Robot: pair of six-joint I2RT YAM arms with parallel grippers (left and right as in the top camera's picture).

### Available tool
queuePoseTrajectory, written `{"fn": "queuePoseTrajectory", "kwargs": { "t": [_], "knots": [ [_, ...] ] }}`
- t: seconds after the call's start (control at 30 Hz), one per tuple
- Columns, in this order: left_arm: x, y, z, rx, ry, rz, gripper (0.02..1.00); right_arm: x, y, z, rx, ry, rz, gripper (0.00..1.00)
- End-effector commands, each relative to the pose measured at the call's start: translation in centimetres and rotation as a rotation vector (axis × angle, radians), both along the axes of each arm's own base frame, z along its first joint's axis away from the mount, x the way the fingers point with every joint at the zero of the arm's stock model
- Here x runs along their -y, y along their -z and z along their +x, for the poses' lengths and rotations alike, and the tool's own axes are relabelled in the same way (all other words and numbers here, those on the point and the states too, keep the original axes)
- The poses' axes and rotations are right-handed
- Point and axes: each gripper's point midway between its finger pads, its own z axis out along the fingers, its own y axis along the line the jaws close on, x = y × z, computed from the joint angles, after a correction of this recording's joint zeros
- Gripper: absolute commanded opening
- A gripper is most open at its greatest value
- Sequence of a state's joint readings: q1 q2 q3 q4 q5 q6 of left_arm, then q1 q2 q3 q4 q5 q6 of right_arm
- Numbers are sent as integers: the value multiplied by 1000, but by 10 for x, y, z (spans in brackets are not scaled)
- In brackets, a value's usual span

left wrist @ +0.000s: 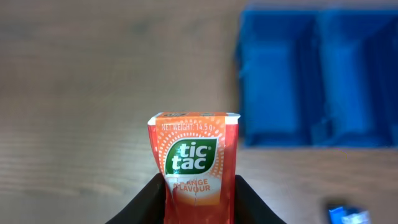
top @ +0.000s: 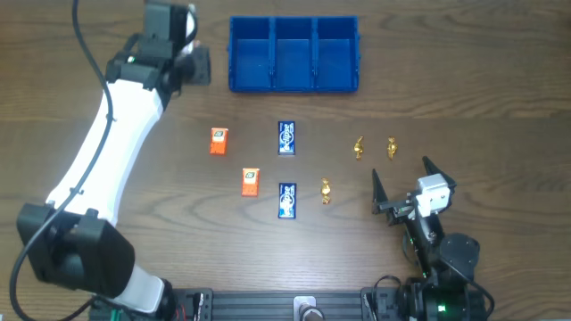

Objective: Sort Candies Into Trays

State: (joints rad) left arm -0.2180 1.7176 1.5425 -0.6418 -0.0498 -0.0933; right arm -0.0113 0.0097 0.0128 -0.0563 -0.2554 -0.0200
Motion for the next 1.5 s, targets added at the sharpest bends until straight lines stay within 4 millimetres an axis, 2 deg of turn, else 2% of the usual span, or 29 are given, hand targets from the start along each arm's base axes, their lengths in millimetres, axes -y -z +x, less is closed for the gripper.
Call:
{"fn": "queuePoseTrajectory", "kwargs": {
  "t": [0.03, 0.07, 0.1, 0.13, 0.2, 0.3, 0.33, 0.37, 0.4, 0.43, 0.5, 0.57, 0.6, 0.67, 0.7, 0.73, 0.77, 0.8, 0.87, 0.9, 0.93, 1.03, 1.17, 1.37, 1.5],
  "knots": [
    [52, -42, 47, 120, -27, -30, 299, -1, 1, 0, 5, -5, -14, 998],
    [71, -27, 63, 105, -17, -40, 301, -1, 1, 0, 5, -5, -14, 998],
    [81, -14, 72, 89, -9, -41, 303, -1, 1, 0, 5, -5, -14, 1000],
    [86, -5, 76, 76, -5, -39, 301, -1, 1, 0, 5, -5, -14, 998],
    [97, 28, 86, 22, -10, -36, 301, -1, 1, 0, 5, -5, -14, 998],
    [104, 65, 93, -28, -19, -53, 301, -1, 1, 0, 5, -5, -14, 1000],
    [103, 75, 94, -48, -24, -54, 332, -1, 1, 0, 5, -5, -14, 998],
    [103, 81, 94, -57, -25, -51, 406, -1, 1, 0, 5, -5, -14, 998],
    [103, 83, 94, -59, -26, -50, 439, -1, 1, 0, 5, -5, -14, 998],
    [102, 83, 95, -59, -27, -50, 518, -1, 1, 0, 5, -5, -14, 998],
    [100, 79, 96, -48, -46, -61, 652, -1, 1, 0, 5, -5, -14, 1000],
    [94, 51, 92, -11, -56, -65, 730, -1, 1, 0, 5, -5, -14, 1000],
    [87, 24, 84, 29, -70, -58, 761, -1, 1, 0, 5, -5, -14, 998],
    [72, -19, 54, 95, -81, -72, 840, -1, 1, 0, 5, -5, -14, 998],
    [66, -31, 38, 114, -80, -80, 853, -1, 1, 0, 5, -5, -14, 998],
    [58, -35, 17, 120, -80, -83, 877, -1, 1, 0, 5, -5, -14, 998],
    [51, -26, -10, 102, -71, -85, 895, -1, 1, 0, 5, -5, -14, 998],
    [48, -12, -23, 75, -62, -85, 906, -1, 1, 0, 5, -5, -14, 998],
    [43, 40, -51, -32, -48, -57, 899, -1, 1, 0, 5, -5, -14, 1000],
    [43, 62, -60, -73, -45, -48, 895, -1, 1, 0, 5, -5, -14, 1000],
    [41, 93, -72, -130, -53, -36, 895, -1, 1, 0, 5, -5, -14, 1000],
    [34, 153, -92, -257, -84, -7, 882, -1, 1, 0, 5, -5, -14, 1000],
    [32, 184, -100, -341, -85, 23, 866, -1, 1, 0, 5, -5, -14, 998],
    [30, 197, -111, -390, -41, 21, 849, -1, 1, 0, 5, -5, -14, 998],
    [13, 207, -116, -418, -61, 5, 847, -1, 1, 0, 5, -5, -14, 998]
  ]
}}
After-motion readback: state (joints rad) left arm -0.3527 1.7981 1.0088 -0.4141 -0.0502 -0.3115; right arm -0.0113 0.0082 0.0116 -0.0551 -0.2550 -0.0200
